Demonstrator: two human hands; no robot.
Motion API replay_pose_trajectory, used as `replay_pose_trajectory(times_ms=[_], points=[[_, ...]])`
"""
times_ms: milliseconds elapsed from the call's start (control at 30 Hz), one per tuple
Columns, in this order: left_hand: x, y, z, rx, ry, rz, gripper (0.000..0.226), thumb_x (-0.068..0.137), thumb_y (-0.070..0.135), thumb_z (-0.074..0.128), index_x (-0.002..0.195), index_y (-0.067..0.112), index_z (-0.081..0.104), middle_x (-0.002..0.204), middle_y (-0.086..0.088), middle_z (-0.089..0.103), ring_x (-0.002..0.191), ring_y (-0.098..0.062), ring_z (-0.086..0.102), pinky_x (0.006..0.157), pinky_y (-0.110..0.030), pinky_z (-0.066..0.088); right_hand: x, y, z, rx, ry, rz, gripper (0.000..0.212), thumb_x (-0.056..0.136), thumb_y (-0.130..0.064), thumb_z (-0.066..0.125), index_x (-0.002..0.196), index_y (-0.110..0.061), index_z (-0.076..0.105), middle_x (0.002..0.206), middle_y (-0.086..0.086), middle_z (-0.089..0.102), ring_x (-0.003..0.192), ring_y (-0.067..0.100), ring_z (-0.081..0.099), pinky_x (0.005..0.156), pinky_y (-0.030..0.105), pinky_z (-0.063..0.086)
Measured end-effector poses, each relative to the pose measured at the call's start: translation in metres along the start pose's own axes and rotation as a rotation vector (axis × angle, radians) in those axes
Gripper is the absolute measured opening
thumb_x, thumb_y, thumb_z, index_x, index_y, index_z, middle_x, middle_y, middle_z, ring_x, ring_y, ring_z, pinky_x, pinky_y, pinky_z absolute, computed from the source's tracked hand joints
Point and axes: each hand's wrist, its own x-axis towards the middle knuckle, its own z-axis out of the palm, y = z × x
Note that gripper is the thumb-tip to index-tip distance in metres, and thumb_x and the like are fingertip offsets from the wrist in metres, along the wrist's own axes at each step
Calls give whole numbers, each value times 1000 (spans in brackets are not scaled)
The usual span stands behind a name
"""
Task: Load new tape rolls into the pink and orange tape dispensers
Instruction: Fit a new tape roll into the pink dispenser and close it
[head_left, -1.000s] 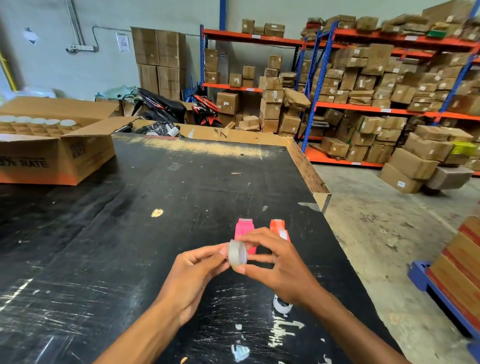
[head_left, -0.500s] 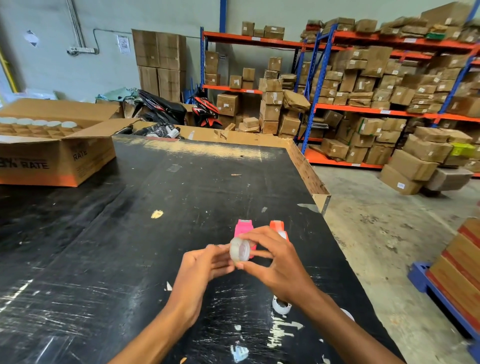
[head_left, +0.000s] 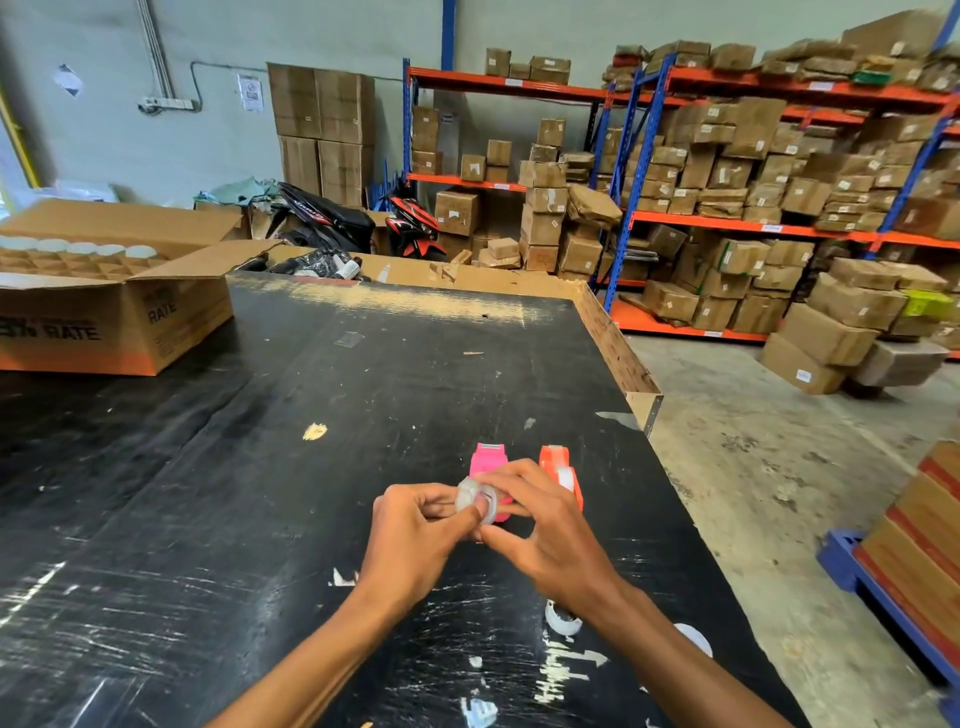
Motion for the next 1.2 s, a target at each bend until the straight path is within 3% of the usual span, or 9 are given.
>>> replay_pose_trajectory(times_ms=[133,400,500,600,767,900,967,1067,1200], points=[[13,0,-4,-148,-112,-126,15,82,19,71,91,9,78,83,-13,79,80,-24,75,80,-31,61,4,2,-9,167,37,125,42,74,-10,79,112,-20,67,112,-3,61,102,16,63,87,33,58],[43,-11,4,-182,-99,-154,21,74,2,76,92,0,65,81,-14,70,68,-19,68,73,-26,59,19,10,-21,394,-36,364,47,76,1,73,118,-20,65,120,7,65,109,17,65,94,27,54],[52,-17,12,9,-64,-7,36,66,3,84,93,10,61,83,-6,67,71,-12,62,69,-22,55,34,7,-31,284,18,456,27,82,-10,69,107,-21,68,92,4,72,80,10,68,66,13,53],[59,-21,22,68,-78,83,46,64,9,86,98,17,56,85,-3,65,66,1,58,64,-15,53,51,11,-29,84,60,497,31,77,-27,76,103,-11,68,72,4,70,64,9,65,67,27,56],[76,-35,25,164,-130,49,72,63,21,87,125,17,50,108,-3,64,99,-17,63,89,-29,54,78,20,-28,-71,74,552,17,77,-15,76,83,0,71,72,17,73,60,21,66,71,38,58],[80,-52,21,387,-265,29,91,69,27,81,145,12,34,138,7,44,130,-9,39,102,-7,23,92,33,-23,-184,35,597,15,75,-14,76,68,-1,71,60,12,68,48,11,58,71,37,60],[81,-60,20,416,-276,61,72,73,29,78,137,17,48,134,11,49,123,-3,42,102,-8,28,97,39,-15,-227,-9,639,14,73,-11,74,62,-3,71,61,12,68,55,19,64,75,41,60],[79,-72,19,398,-230,20,56,72,48,73,124,31,63,128,9,65,121,-6,56,106,-34,43,101,46,-4,-273,-55,674,12,70,-12,74,62,-5,71,70,15,71,75,31,71,80,43,59],[78,-80,19,356,-164,12,66,64,64,66,124,36,62,123,9,69,116,-5,60,101,-36,48,103,52,6,-299,-79,691,13,74,-11,69,74,2,73,84,18,75,88,29,70,72,33,55]])
